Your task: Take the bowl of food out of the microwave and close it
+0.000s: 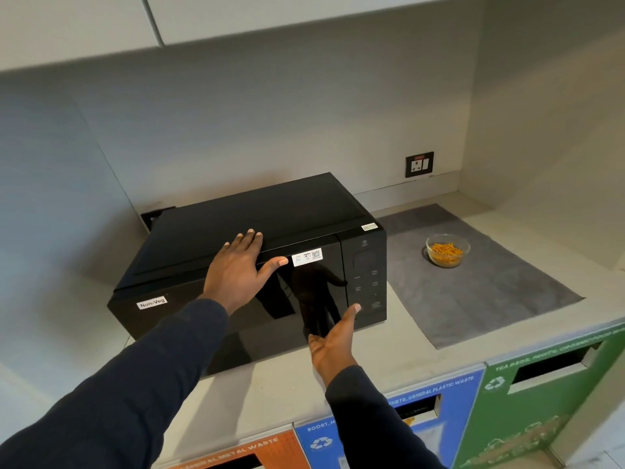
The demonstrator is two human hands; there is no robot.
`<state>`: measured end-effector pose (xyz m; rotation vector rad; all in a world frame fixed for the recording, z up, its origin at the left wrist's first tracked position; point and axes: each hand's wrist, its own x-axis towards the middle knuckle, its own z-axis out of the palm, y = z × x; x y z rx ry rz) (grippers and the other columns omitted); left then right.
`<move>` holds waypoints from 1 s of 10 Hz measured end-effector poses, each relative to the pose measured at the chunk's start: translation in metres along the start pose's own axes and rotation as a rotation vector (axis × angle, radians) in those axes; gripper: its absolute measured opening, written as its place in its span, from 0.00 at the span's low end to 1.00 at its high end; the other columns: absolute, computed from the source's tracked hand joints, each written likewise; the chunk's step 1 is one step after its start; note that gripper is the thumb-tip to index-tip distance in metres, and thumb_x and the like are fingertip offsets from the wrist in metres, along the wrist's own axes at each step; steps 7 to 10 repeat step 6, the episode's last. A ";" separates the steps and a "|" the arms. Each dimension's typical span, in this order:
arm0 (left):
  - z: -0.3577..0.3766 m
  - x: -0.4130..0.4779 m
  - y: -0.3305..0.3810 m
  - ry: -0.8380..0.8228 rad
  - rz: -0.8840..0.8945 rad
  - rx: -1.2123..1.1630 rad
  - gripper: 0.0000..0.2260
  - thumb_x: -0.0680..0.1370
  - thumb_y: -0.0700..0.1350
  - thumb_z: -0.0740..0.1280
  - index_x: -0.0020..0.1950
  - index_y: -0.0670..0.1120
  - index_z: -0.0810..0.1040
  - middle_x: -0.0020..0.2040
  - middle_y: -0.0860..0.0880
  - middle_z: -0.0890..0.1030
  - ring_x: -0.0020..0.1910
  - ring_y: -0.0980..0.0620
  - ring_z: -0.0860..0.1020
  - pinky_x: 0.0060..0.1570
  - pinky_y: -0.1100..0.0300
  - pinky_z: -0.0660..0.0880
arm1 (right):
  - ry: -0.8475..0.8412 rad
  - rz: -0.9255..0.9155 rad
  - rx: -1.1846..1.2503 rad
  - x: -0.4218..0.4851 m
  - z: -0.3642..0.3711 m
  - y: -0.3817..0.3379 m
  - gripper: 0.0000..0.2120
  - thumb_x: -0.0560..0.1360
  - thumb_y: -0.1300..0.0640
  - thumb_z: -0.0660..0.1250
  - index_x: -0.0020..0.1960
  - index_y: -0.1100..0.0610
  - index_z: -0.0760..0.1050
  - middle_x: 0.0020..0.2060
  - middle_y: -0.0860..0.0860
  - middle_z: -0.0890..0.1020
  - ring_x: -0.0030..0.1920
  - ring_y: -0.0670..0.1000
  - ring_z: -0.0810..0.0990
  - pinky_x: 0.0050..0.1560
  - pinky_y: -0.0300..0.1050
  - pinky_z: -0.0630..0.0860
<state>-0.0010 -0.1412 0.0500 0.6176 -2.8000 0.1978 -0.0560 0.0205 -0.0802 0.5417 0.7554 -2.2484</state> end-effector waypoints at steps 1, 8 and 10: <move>0.002 0.001 0.000 0.006 -0.007 0.005 0.45 0.77 0.75 0.41 0.84 0.46 0.57 0.84 0.46 0.59 0.83 0.45 0.59 0.80 0.47 0.56 | -0.017 0.007 -0.020 0.002 -0.002 0.000 0.44 0.74 0.25 0.57 0.80 0.50 0.59 0.76 0.61 0.68 0.77 0.65 0.66 0.77 0.56 0.62; 0.028 -0.066 0.028 0.208 0.013 -0.093 0.38 0.83 0.66 0.49 0.85 0.45 0.42 0.86 0.44 0.41 0.84 0.45 0.40 0.82 0.45 0.41 | 0.031 -0.315 -0.869 0.005 -0.048 -0.003 0.27 0.80 0.40 0.63 0.71 0.56 0.71 0.64 0.57 0.80 0.62 0.57 0.78 0.64 0.52 0.74; 0.028 -0.066 0.028 0.208 0.013 -0.093 0.38 0.83 0.66 0.49 0.85 0.45 0.42 0.86 0.44 0.41 0.84 0.45 0.40 0.82 0.45 0.41 | 0.031 -0.315 -0.869 0.005 -0.048 -0.003 0.27 0.80 0.40 0.63 0.71 0.56 0.71 0.64 0.57 0.80 0.62 0.57 0.78 0.64 0.52 0.74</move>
